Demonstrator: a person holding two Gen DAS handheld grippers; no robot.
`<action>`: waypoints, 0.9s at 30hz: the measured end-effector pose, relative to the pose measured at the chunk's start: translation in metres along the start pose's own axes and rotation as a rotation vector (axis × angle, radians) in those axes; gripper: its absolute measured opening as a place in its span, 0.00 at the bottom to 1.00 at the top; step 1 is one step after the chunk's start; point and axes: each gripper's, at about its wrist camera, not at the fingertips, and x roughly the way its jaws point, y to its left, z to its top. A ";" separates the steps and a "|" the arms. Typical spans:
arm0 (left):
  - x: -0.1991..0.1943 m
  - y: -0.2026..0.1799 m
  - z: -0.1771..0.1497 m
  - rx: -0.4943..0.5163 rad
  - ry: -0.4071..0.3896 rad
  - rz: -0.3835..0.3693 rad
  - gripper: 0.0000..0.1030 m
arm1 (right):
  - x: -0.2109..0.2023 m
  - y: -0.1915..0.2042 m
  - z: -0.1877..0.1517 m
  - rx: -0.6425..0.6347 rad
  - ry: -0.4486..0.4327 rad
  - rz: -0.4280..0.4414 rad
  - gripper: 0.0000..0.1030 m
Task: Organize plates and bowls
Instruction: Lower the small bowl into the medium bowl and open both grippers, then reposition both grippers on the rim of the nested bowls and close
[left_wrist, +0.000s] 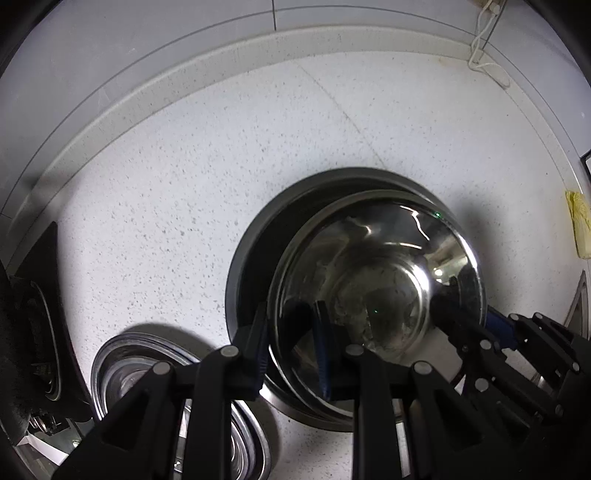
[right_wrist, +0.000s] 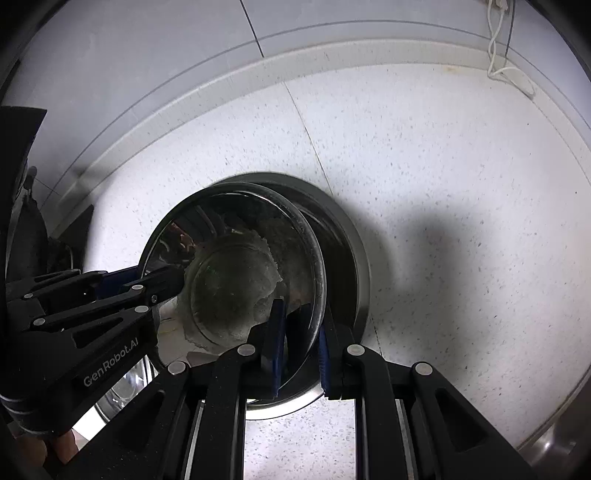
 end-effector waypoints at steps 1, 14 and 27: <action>0.004 -0.001 0.000 -0.001 0.005 -0.001 0.21 | 0.003 0.002 0.001 0.002 0.004 -0.001 0.14; 0.010 -0.002 0.003 -0.001 0.004 0.028 0.21 | 0.020 0.001 0.004 0.013 0.031 0.004 0.27; -0.002 0.054 0.008 -0.141 0.030 -0.010 0.27 | -0.025 -0.025 0.011 0.040 -0.078 -0.046 0.53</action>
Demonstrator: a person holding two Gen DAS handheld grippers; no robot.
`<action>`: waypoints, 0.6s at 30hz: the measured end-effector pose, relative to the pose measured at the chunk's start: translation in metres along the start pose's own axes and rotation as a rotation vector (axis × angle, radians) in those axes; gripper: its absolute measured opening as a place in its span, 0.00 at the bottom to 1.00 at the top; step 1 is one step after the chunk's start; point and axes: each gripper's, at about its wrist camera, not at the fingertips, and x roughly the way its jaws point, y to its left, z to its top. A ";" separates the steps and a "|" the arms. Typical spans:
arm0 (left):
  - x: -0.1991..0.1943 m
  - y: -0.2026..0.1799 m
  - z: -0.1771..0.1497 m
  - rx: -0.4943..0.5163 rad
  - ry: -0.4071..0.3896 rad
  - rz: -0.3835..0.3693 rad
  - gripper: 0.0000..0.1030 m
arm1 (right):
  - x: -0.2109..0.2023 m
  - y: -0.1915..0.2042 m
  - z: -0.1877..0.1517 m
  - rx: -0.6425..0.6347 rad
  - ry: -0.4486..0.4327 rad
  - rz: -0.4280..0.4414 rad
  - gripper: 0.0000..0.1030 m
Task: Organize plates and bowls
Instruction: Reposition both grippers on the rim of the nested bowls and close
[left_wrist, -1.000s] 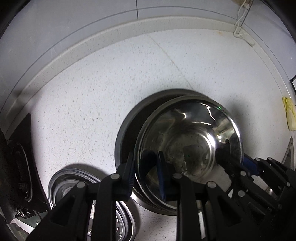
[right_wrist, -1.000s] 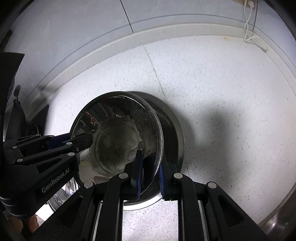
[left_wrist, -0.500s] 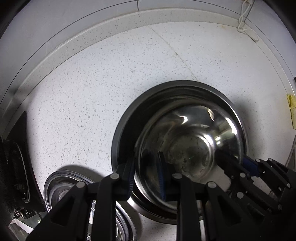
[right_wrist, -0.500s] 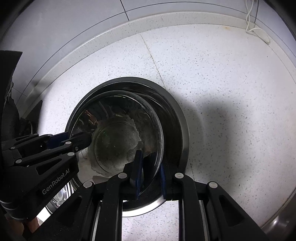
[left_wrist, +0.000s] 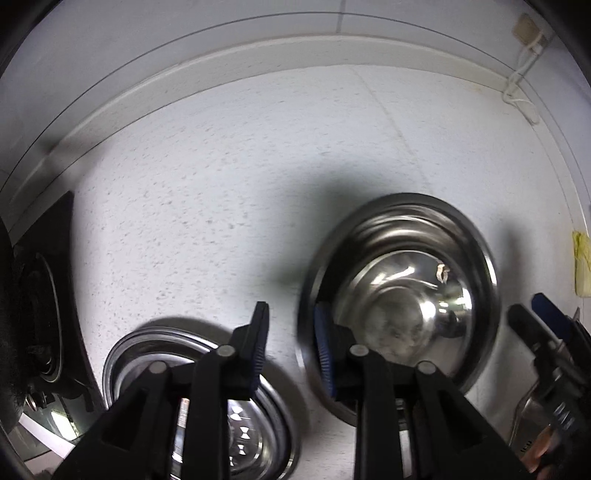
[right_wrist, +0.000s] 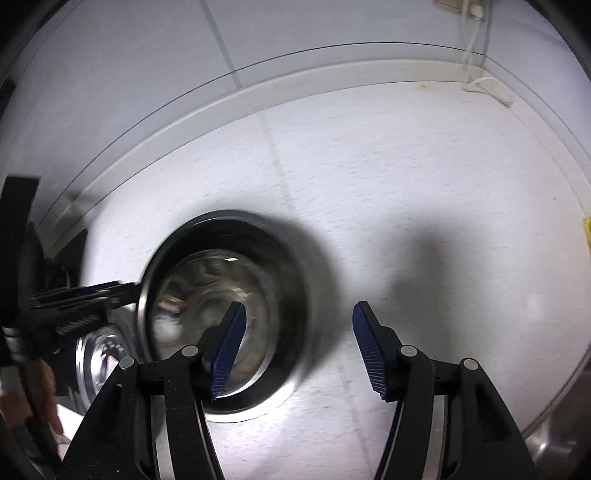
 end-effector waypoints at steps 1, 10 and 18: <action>0.003 0.003 0.000 -0.010 0.011 -0.005 0.27 | 0.002 -0.006 0.001 0.014 0.006 -0.005 0.53; 0.017 0.006 0.008 -0.002 0.053 -0.007 0.35 | 0.018 -0.024 -0.004 0.049 0.044 -0.005 0.53; 0.020 0.014 0.013 0.008 0.006 -0.047 0.64 | 0.021 -0.025 -0.005 0.051 0.056 0.023 0.55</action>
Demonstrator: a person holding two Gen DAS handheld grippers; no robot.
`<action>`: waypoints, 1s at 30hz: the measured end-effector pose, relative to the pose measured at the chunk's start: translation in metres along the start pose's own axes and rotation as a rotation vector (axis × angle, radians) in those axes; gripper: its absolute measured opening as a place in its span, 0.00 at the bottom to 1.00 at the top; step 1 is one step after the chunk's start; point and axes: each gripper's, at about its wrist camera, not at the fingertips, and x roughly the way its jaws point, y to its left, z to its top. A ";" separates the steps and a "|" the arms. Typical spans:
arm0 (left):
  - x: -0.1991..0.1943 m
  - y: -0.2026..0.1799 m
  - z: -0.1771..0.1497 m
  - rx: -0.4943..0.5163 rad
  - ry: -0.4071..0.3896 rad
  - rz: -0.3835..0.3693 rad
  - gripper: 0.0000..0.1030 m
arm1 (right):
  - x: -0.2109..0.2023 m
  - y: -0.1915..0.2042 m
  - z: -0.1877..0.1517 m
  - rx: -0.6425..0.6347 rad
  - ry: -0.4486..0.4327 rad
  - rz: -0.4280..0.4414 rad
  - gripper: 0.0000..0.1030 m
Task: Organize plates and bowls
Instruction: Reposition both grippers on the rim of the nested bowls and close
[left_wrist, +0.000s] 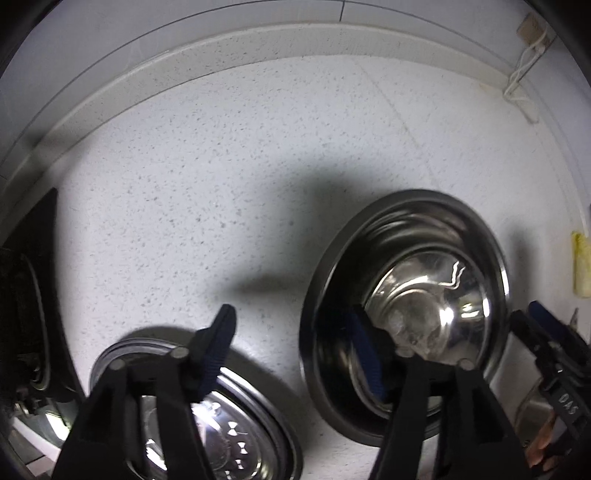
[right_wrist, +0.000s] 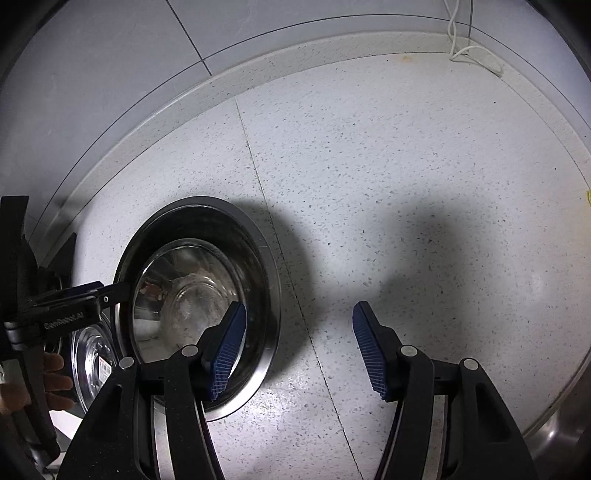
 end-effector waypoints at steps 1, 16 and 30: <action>0.001 -0.001 0.000 0.002 -0.001 0.000 0.64 | 0.001 0.000 0.000 0.001 0.001 0.000 0.57; 0.020 -0.017 0.010 -0.013 0.020 -0.008 0.65 | 0.008 -0.001 0.002 0.012 0.017 0.015 0.57; 0.031 -0.013 0.015 -0.063 0.042 -0.053 0.65 | 0.018 0.002 0.003 0.009 0.046 0.050 0.57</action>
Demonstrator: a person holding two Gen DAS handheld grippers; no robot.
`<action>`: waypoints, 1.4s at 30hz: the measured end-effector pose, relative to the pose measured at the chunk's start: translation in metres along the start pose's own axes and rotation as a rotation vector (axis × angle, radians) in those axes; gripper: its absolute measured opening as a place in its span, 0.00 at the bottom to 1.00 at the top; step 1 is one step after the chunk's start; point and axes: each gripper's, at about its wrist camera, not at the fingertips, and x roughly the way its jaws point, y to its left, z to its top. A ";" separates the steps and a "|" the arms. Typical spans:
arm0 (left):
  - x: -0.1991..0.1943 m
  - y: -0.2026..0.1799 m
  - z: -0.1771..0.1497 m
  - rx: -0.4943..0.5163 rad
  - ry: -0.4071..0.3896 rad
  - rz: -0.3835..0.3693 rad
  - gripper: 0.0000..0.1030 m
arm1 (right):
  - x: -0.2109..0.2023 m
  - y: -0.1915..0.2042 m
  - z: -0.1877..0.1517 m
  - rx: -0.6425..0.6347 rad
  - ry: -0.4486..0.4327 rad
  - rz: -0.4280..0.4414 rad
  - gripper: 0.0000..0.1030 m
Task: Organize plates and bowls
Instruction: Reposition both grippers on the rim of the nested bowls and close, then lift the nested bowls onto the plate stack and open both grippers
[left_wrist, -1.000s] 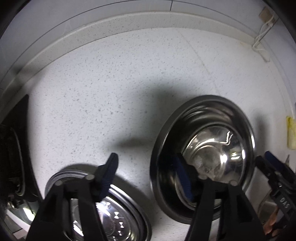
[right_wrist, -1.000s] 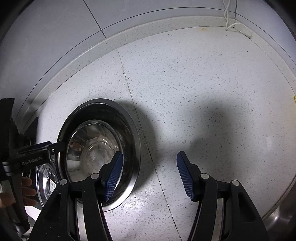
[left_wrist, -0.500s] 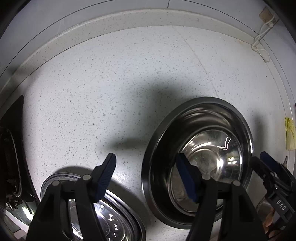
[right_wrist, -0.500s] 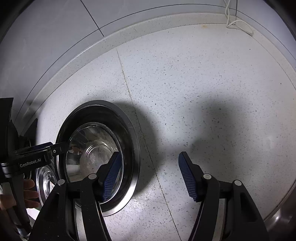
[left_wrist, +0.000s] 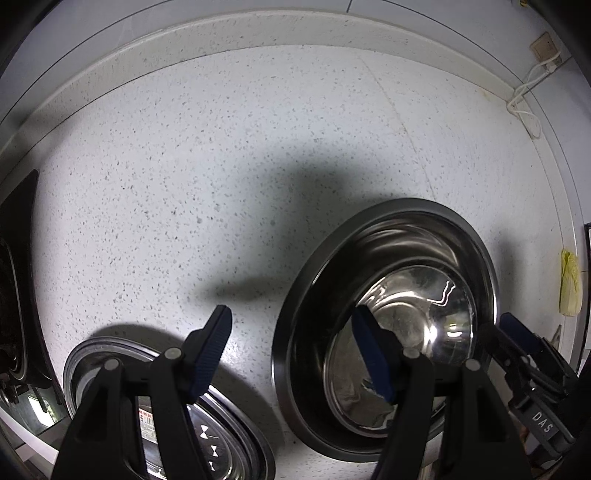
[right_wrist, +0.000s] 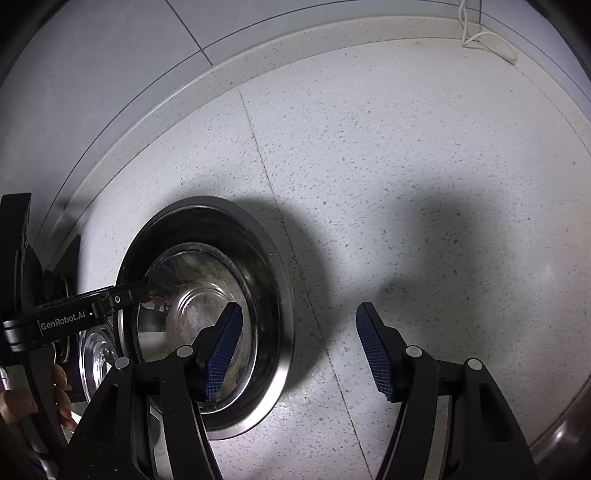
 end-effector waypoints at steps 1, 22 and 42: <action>0.000 -0.001 0.000 0.001 0.000 0.000 0.65 | 0.001 0.001 -0.001 -0.004 0.003 0.000 0.57; -0.005 -0.017 -0.016 0.078 -0.016 0.007 0.38 | 0.000 0.014 -0.011 0.002 0.031 0.027 0.23; -0.099 0.062 -0.056 -0.044 -0.197 0.074 0.38 | -0.062 0.097 -0.013 -0.148 -0.085 0.102 0.23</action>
